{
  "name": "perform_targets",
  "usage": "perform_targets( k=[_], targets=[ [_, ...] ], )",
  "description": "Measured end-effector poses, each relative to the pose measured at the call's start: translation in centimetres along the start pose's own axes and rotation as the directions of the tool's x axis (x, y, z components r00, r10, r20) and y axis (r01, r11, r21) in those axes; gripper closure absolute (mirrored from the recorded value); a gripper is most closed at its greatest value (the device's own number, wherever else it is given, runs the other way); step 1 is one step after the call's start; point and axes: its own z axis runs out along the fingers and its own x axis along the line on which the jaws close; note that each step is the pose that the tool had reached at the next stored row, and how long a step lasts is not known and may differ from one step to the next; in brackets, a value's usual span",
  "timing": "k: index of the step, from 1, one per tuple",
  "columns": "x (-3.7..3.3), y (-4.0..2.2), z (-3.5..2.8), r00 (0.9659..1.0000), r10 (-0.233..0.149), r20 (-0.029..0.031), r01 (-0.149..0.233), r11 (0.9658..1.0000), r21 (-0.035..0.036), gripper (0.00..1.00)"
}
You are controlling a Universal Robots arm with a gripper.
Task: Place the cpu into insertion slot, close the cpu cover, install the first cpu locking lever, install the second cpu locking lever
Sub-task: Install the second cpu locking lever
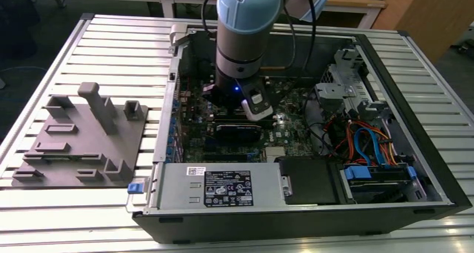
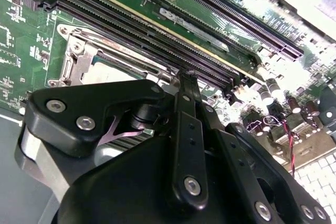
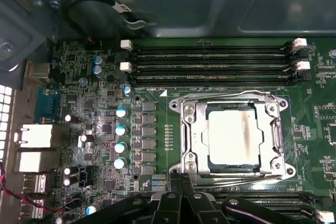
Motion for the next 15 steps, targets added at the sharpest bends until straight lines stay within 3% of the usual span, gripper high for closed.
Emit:
perform_targets(
  k=[7, 12, 15],
  targets=[
    [0.09, -0.07, 0.25, 1.0, 0.0, -0.0006, 0.0, 0.9999, -0.0108, 0.89],
    [0.11, -0.06, 0.29, 1.0, -0.002, -0.0011, 0.001, 0.9996, -0.0282, 0.89],
    [0.11, -0.05, 0.29, 1.0, -0.002, -0.0009, 0.002, 0.9995, -0.0319, 0.89]
  ],
)
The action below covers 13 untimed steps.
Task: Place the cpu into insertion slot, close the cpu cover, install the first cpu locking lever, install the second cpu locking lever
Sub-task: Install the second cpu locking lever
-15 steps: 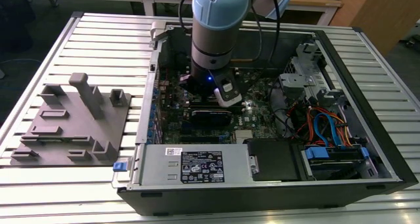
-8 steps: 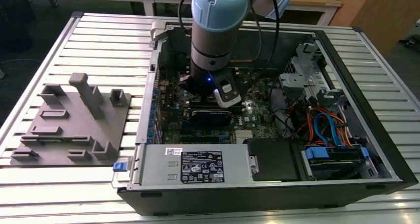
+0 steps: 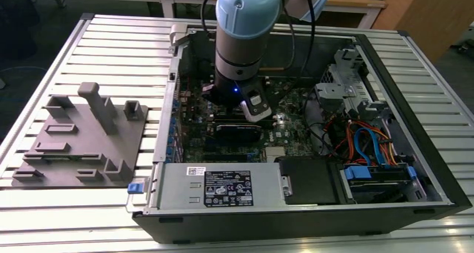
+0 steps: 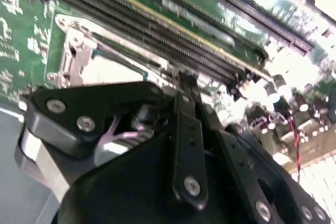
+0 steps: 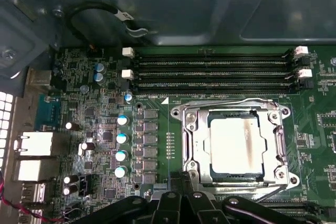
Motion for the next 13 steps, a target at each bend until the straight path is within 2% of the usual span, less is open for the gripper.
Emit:
perform_targets(
  k=[5, 13],
  targets=[
    [0.04, 0.09, -0.46, 1.0, 0.0, -0.0006, 0.0, 1.0, 0.0005, 0.89],
    [0.09, 0.54, -2.29, 1.0, 0.0, -0.0034, 0.0, 1.0, -0.002, 0.89]
  ],
)
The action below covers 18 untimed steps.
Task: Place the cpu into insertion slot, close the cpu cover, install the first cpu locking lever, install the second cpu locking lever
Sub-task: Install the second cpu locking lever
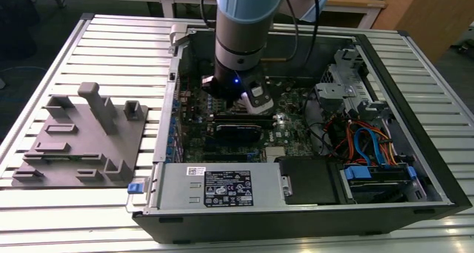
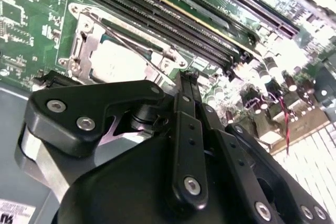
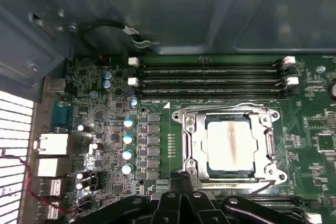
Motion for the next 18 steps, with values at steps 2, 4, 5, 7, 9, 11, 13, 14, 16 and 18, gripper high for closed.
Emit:
perform_targets(
  k=[2, 4, 5, 7, 9, 11, 13, 14, 16, 18],
  targets=[
    [0.01, 0.07, -0.29, 1.0, 0.0, -0.0012, 0.0, 1.0, -0.0005, 0.89],
    [0.01, 0.12, -0.48, 1.0, 0.001, -0.0022, -0.001, 1.0, -0.001, 0.89],
    [0.01, 0.14, -0.55, 1.0, 0.001, -0.0027, -0.001, 1.0, -0.0013, 0.89],
    [0.02, 0.21, -0.75, 1.0, 0.001, -0.0041, -0.001, 1.0, -0.0013, 0.89],
    [0.03, 0.33, -1.17, 1.0, 0.001, -0.0057, -0.001, 1.0, -0.0014, 0.89],
    [0.04, 0.47, -1.73, 1.0, 0.002, -0.0069, -0.002, 1.0, -0.0012, 0.89],
    [0.06, 0.64, -2.38, 1.0, 0.002, -0.0079, -0.002, 1.0, -0.0012, 0.89],
    [0.07, 0.72, -2.67, 1.0, 0.002, -0.0084, -0.002, 1.0, -0.001, 0.89],
    [-0.07, 0.74, -2.74, 1.0, 0.002, -0.0088, -0.002, 1.0, -0.0007, 0.89],
    [-0.56, 0.76, -2.77, 0.9999, 0.003, -0.0111, -0.003, 1.0, -0.0003, 0.89]
  ],
)
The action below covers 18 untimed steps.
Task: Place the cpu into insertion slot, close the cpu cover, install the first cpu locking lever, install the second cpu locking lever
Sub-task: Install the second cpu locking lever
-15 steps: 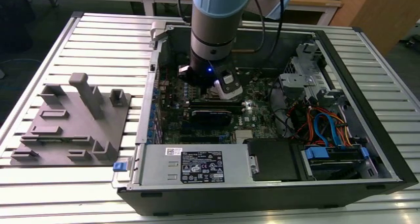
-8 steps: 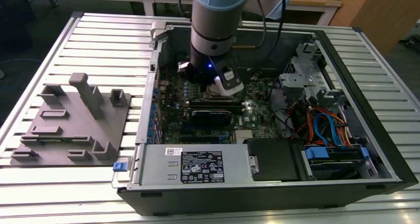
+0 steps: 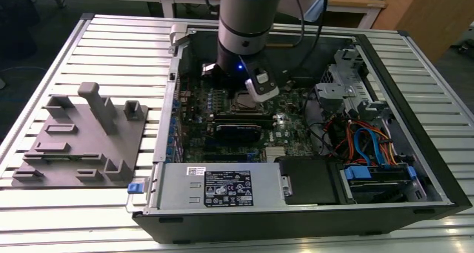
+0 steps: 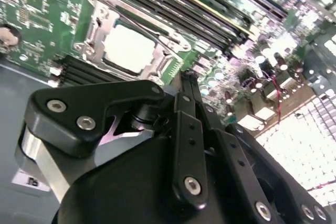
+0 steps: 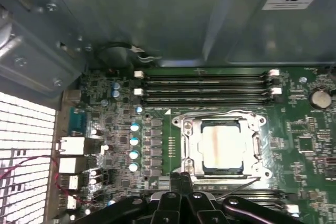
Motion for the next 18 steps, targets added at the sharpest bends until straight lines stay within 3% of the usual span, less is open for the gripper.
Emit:
perform_targets(
  k=[4, 8, 11, 18],
  targets=[
    [-1.22, 0.04, -0.03, 0.9999, 0.003, -0.0123, -0.003, 1.0, 0.0009, 0.89],
    [-2.15, 0.06, -0.06, 0.9995, 0.008, -0.0321, -0.008, 0.9999, 0.0064, 0.89],
    [-2.55, -0.19, -0.12, 0.999, 0.012, -0.0431, -0.012, 0.9999, 0.0084, 0.89],
    [-2.9, -1.34, -0.19, 0.9984, 0.016, -0.0549, -0.015, 0.9998, 0.0088, 0.89]
  ],
)
